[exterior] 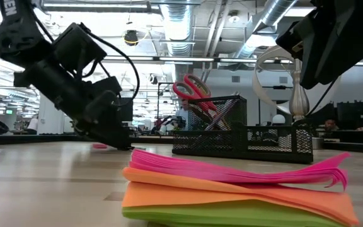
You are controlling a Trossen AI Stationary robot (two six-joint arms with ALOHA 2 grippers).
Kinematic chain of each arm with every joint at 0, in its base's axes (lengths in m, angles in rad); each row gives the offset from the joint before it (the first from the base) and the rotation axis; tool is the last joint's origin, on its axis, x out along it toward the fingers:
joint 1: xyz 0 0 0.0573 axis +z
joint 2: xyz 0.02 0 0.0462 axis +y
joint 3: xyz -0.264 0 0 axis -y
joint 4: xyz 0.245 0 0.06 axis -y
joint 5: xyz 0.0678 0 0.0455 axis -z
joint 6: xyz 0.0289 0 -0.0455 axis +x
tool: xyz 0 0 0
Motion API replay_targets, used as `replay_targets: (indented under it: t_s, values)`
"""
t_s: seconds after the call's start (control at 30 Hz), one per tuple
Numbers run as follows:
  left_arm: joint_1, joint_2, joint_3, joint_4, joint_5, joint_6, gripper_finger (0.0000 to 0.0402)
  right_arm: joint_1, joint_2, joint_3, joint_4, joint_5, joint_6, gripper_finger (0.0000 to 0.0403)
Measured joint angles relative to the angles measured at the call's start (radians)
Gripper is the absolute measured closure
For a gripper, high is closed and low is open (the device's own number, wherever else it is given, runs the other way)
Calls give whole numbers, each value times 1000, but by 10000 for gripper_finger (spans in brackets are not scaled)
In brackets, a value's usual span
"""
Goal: Pick and place office supplies into organizer
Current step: Put the top binder clip into the desk organizer
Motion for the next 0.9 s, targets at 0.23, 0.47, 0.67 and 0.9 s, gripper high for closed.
replay_targets:
  t_s: [0.23,0.47,0.67,0.9]
  values:
    - [-31,173,17,169,-118,-50,166,4,0,0,0,0,0,322]
    - [-75,211,37,147,-183,-28,166,36,0,0,4,0,0,322]
    - [-111,214,37,125,-207,-13,166,79,0,0,19,1,63,322]
    - [-133,214,38,83,-253,-66,193,126,0,0,87,5,109,322]
